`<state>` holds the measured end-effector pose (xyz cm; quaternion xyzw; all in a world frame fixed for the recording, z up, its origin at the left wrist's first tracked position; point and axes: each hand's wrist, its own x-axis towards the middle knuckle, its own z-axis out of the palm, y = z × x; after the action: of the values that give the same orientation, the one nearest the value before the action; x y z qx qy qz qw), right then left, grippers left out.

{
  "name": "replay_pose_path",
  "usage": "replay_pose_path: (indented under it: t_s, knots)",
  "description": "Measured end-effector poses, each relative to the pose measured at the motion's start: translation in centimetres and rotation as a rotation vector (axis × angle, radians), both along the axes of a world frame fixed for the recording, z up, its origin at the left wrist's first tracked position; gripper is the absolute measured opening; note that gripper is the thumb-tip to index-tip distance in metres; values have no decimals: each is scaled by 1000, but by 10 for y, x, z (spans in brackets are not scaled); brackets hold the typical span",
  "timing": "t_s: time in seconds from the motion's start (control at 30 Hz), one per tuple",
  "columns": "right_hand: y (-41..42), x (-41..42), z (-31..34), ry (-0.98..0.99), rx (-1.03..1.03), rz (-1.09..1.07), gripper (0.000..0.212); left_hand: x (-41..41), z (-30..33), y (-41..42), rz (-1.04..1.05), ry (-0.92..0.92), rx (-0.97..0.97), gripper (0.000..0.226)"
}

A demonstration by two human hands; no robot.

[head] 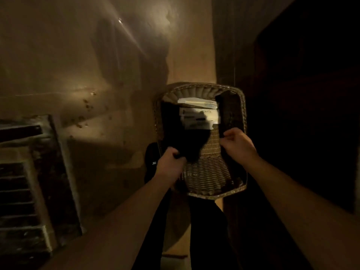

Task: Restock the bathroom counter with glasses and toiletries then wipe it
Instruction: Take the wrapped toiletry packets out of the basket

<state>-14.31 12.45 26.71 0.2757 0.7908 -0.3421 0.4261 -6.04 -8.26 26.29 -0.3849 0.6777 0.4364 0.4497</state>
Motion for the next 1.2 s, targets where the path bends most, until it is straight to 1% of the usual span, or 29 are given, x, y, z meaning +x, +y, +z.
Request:
replay_pose_path:
  t_s: [0.03, 0.1, 0.17, 0.2, 0.27, 0.3, 0.33, 0.4, 0.47, 0.5, 0.57, 0.67, 0.77, 0.87, 0.97, 1.03, 1.1, 1.2]
  knots:
    - [-1, 0, -32, 18, 39, 79, 35, -15, -30, 5, 69, 24, -7, 25]
    - [-2, -7, -94, 71, 54, 181, 45, -36, -89, 15, 117, 84, -46, 46]
    - [-3, -20, -150, 141, 70, 342, 50, -40, -144, 28, 215, 113, -99, 54]
    - [-2, -28, -176, 179, 80, 447, 51, -40, -171, 36, 313, 109, -105, 55]
    - [-3, -48, -223, 243, 93, 597, 51, -40, -222, 57, 489, 40, -63, 58]
    - [-4, -58, -244, 261, 89, 637, 52, -43, -243, 66, 547, -21, 4, 58]
    - [-6, -69, -263, 279, 78, 676, 54, -46, -264, 77, 671, -70, 77, 57]
    - [-13, -90, -299, 315, 69, 835, 60, -54, -301, 88, 1015, -97, 247, 49]
    - [-20, -102, -329, 316, 111, 1027, 71, -56, -325, 99, 1199, -100, 320, 47]
    - [-22, -104, -342, 314, 140, 1074, 75, -57, -333, 103, 1279, -100, 338, 49]
    - [-23, -102, -362, 325, 164, 1062, 79, -60, -348, 109, 1359, -98, 348, 49]
    - [-27, -94, -381, 319, 146, 1004, 88, -70, -368, 109, 1343, -111, 300, 45]
    - [-28, -83, -392, 219, 121, 980, 93, -68, -388, 108, 1283, -111, 232, 46]
    - [-26, -74, -395, 122, 66, 820, 77, -63, -397, 107, 1254, -84, 199, 46]
    - [-27, -62, -394, 41, 23, 710, 60, -66, -407, 106, 1201, -87, 195, 44]
    - [-27, -54, -394, -1, 51, 660, 56, -69, -409, 104, 1102, -122, 156, 46]
    - [-27, -45, -394, -30, 76, 616, 56, -69, -408, 105, 1018, -105, 93, 47]
    - [-26, -31, -389, -77, 0, 589, 48, -65, -396, 111, 1036, -36, 62, 43]
